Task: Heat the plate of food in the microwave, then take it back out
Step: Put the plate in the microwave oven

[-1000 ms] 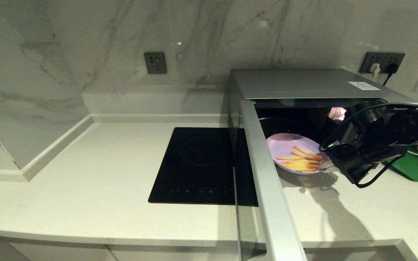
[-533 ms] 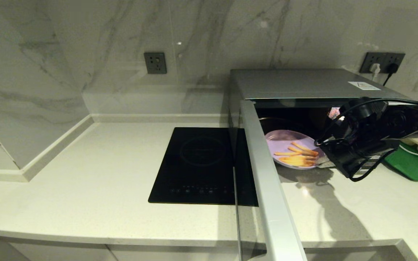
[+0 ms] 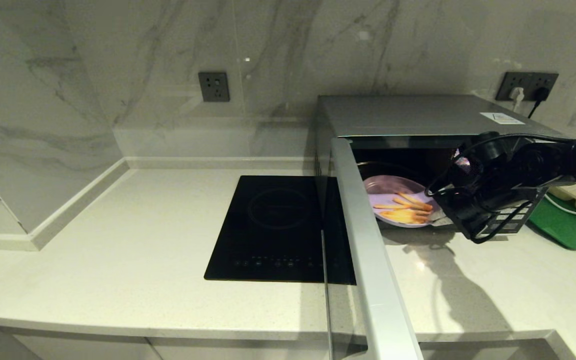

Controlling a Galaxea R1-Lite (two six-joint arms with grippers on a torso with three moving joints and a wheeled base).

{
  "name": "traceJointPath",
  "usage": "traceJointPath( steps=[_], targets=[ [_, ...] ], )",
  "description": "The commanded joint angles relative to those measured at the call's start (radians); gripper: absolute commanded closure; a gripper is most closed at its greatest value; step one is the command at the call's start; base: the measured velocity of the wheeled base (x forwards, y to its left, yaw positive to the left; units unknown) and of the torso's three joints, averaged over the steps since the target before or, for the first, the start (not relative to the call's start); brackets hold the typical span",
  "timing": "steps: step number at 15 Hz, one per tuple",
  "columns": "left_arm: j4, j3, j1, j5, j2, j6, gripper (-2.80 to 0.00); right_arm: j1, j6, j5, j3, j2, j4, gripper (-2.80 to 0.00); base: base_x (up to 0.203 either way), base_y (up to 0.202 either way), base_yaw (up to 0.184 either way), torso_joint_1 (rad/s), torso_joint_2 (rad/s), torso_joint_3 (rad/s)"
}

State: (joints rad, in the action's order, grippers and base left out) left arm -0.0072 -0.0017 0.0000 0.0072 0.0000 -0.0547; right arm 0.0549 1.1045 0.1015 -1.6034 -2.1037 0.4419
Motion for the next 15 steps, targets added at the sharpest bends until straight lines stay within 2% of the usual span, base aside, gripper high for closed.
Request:
traceJointPath(
  steps=[1,15],
  targets=[
    [0.0,0.0,0.0,0.0,0.0,-0.001,0.0,0.005,0.006,0.001,-0.018,-0.021,0.001,0.0,0.0,0.0,0.0,0.0,0.0,0.0],
    [0.001,0.0,0.0,0.0,0.0,-0.001,0.0,0.012,0.006,-0.002,-0.098,-0.058,0.0,0.0,0.0,0.0,0.0,0.0,0.0,0.0]
  ],
)
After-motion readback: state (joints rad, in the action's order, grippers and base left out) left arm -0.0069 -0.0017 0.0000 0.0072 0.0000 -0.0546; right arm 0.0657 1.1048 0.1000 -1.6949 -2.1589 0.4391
